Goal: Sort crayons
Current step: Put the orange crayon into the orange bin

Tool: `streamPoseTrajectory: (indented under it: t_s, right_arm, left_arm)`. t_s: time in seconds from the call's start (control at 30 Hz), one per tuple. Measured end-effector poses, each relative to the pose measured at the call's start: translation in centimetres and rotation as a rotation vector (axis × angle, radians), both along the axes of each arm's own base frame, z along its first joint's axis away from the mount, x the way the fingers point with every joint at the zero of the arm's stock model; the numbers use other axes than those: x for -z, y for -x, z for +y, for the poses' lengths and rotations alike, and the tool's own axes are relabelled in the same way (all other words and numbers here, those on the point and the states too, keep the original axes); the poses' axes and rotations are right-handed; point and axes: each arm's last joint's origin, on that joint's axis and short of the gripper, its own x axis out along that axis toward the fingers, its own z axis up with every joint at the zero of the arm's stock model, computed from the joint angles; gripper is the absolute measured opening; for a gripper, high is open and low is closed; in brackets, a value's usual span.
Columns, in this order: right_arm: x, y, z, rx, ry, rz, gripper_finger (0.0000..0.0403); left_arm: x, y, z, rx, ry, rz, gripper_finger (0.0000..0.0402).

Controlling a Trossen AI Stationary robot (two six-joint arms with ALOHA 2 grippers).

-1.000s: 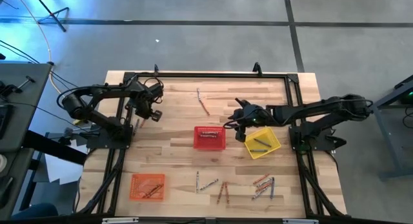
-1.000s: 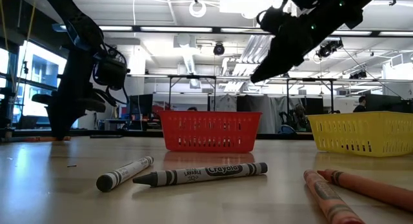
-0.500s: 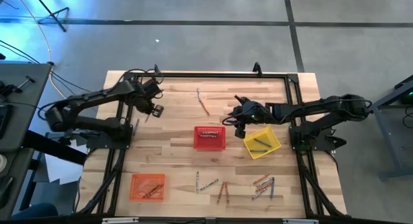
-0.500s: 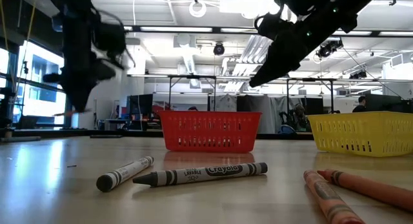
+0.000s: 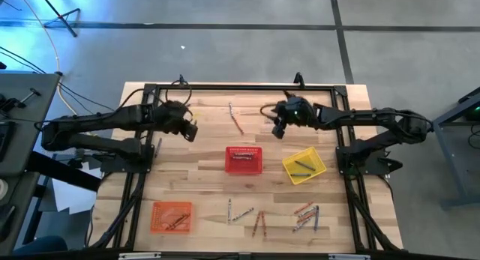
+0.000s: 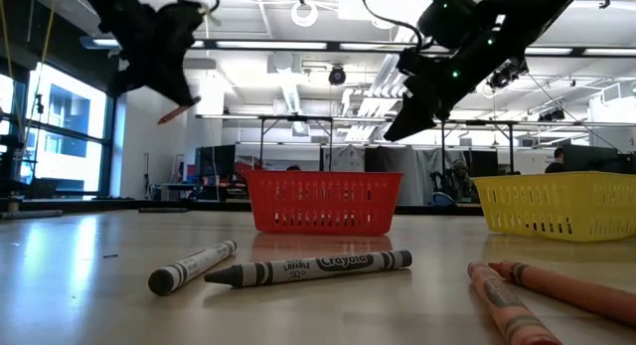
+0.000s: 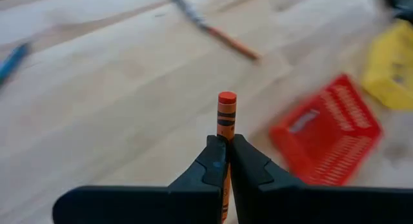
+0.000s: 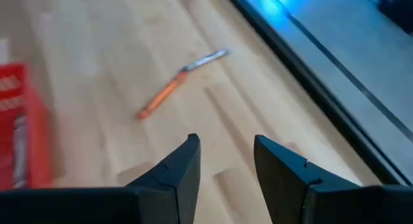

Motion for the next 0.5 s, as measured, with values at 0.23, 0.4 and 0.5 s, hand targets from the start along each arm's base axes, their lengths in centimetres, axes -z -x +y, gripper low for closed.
streamPoseTrajectory:
  t_s: [0.23,0.4,0.5]
  right_arm:
    - [-0.1,0.8,-2.1,0.100,-0.016,-0.030,0.0140]
    - [0.0,1.0,-2.1,0.104,-0.024,-0.008,0.0140]
    - [0.1,1.0,-2.1,0.100,-0.021,-0.005,0.0140]
  left_arm:
    - [-0.2,-2.2,-3.2,0.209,-0.039,-0.088,0.0000]
    - [-0.2,-2.4,-6.2,0.345,-0.014,-0.101,0.0000]
    - [-0.2,-2.1,-8.3,0.434,0.039,-0.109,0.0000]
